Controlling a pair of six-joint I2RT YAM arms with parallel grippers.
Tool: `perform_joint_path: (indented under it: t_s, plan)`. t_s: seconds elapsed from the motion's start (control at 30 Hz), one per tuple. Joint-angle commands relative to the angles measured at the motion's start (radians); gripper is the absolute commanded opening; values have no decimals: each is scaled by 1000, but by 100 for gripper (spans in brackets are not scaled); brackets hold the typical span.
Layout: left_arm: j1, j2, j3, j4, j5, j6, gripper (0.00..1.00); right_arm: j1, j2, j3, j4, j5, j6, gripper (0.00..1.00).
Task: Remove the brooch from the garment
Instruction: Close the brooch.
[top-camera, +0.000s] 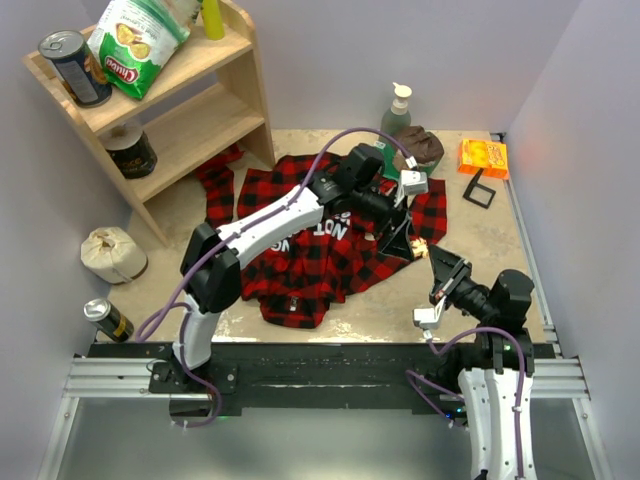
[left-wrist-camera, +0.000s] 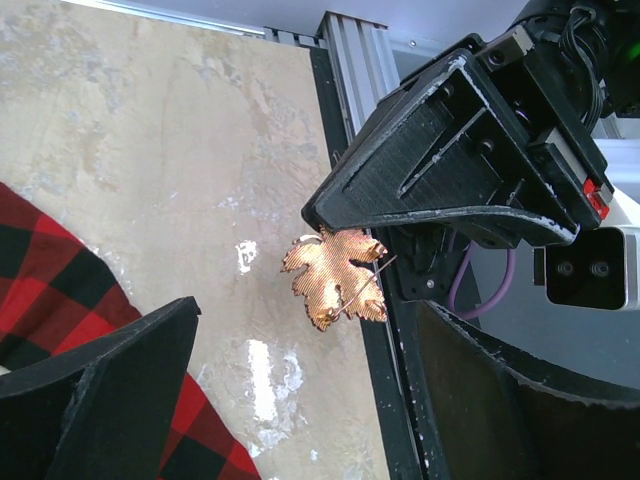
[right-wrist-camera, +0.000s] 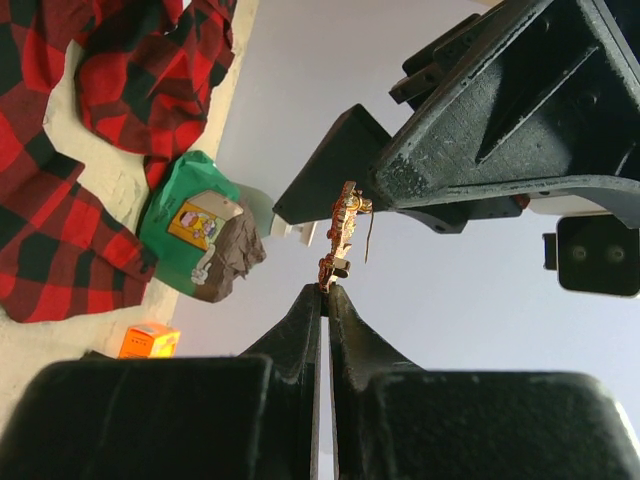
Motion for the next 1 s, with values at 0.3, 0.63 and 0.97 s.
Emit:
perform_joint_path:
  t_s: [0.3, 0.63, 0.97]
  plan:
    - [-7, 5, 46, 40, 77, 0, 94, -1, -6, 37, -34, -57, -318, 0]
    - [-7, 31, 63, 65, 71, -38, 91, -1, -20, 37, -66, -75, -343, 0]
    - [-7, 56, 77, 55, 86, -39, 82, -1, -39, 36, -60, -81, -338, 0]
